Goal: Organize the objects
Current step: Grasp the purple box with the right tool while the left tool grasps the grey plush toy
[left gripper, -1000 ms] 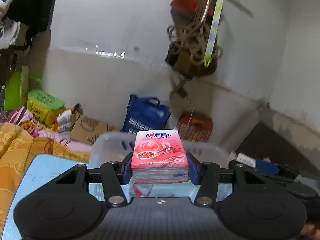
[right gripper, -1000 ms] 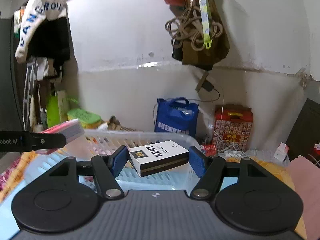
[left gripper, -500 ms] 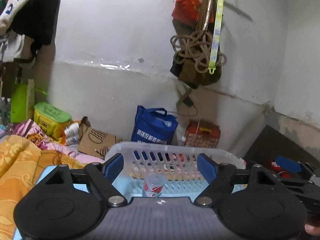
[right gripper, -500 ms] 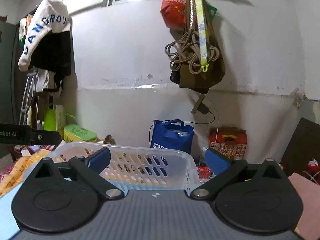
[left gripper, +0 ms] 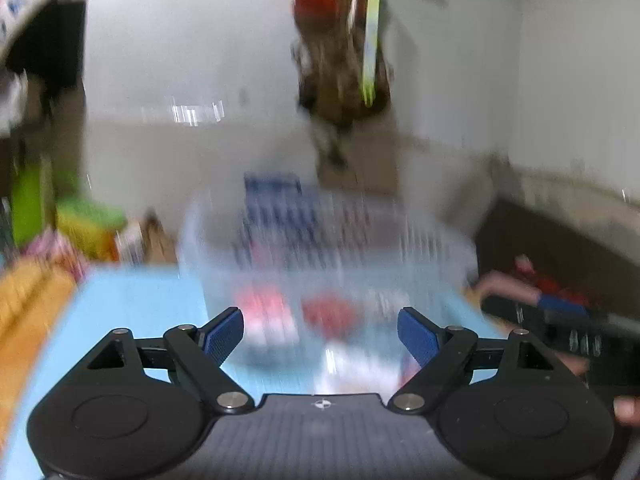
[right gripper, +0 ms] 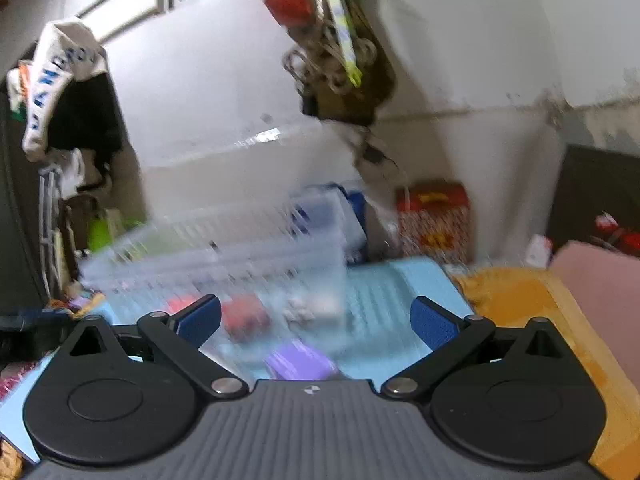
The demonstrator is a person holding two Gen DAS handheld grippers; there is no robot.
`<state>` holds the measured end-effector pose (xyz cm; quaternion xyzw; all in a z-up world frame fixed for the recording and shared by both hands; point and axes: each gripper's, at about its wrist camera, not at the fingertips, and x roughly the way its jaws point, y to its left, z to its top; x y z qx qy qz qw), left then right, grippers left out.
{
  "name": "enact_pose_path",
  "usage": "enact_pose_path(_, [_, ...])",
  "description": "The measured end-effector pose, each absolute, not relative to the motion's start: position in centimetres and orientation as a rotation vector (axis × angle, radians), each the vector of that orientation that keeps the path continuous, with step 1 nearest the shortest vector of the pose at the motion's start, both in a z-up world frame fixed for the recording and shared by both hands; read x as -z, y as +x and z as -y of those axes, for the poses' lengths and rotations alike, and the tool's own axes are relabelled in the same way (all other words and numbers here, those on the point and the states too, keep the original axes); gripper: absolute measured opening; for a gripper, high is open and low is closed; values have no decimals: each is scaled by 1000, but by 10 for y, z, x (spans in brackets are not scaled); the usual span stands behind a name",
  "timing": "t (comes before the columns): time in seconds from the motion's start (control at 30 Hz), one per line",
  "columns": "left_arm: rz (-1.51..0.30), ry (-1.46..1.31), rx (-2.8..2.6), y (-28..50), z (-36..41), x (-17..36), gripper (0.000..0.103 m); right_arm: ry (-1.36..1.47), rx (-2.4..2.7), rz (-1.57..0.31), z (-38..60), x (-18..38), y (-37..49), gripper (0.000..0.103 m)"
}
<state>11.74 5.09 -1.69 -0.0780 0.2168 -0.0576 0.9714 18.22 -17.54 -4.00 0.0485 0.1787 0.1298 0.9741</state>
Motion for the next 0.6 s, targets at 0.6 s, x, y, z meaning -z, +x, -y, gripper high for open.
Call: enact_pose_path(0.6, [-571, -69, 178, 129, -22, 85, 89, -43, -266, -479, 148, 85, 223, 82])
